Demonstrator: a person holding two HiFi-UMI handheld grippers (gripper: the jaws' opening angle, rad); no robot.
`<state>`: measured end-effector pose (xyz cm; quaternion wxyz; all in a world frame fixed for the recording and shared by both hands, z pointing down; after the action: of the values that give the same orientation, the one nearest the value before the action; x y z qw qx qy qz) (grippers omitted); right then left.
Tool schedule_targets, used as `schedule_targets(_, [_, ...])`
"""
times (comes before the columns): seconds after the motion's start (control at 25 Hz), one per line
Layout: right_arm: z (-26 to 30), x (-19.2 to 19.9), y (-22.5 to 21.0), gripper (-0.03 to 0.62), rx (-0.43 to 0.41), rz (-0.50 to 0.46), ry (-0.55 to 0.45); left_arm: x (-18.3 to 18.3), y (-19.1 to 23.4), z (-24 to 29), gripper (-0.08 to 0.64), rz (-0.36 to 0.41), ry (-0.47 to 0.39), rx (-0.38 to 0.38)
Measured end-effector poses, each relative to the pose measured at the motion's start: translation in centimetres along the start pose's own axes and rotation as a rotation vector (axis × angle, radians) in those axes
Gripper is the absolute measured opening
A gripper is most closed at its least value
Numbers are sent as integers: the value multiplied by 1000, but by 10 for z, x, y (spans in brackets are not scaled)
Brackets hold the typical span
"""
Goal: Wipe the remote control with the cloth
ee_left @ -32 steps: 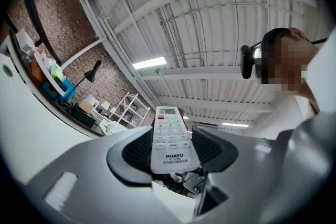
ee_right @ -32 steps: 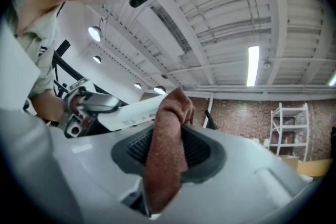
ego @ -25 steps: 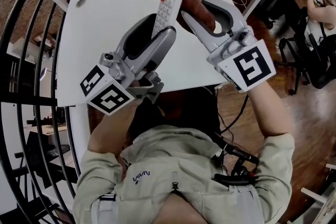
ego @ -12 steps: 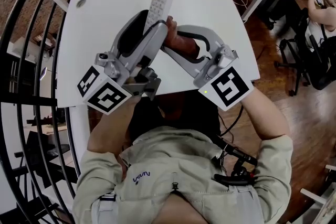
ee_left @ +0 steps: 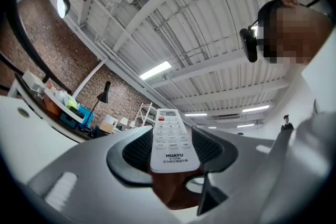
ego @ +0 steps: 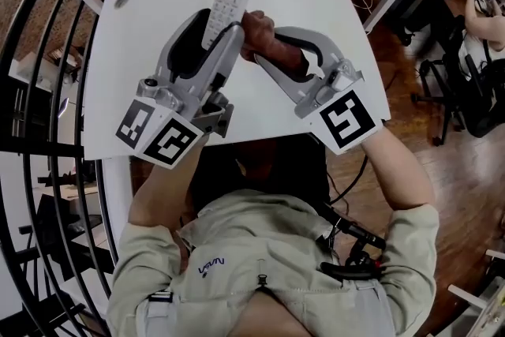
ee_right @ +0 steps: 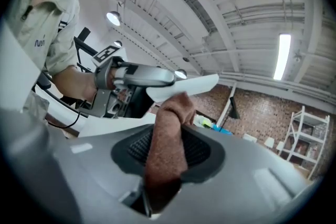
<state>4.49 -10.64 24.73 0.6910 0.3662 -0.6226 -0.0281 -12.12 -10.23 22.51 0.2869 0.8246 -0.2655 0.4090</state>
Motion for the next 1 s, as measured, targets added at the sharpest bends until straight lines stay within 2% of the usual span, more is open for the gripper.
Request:
schedule_targets(0.08, [-3,2,-10,123,54,-13,16,-2,1,0,242,93,5,-20])
schedule_targets(0.28, [-10,7,-33,123,193,-22,47,-1,2,0,241,398,62,-67])
schedule_targets(0.36, [-12,12,-38,123,230,-10,67,4,4,0,241,482,97,-87])
schedule_targets(0.48, [-14,21,-41,124,259,1,104,15,6,2,241,536,168,-126])
schedule_targets(0.68, [-16,43,-44,124,277,20,166,41,30,-1,241,651,332,-146])
schedule_targets(1.0, [-13,77,-63,124,305,40,255,59,59,13,241,666,442,-195])
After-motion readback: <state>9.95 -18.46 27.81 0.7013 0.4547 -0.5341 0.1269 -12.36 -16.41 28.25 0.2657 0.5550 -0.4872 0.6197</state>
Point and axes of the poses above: the fingertips, and each gripper's own axes: z forward along the fingers, y to its left, x out of its underside, the point moved 8 cm from there along -z, backward along the fingers, and after that the axes turned 10 degrees about -y, right-handed, at the moved point
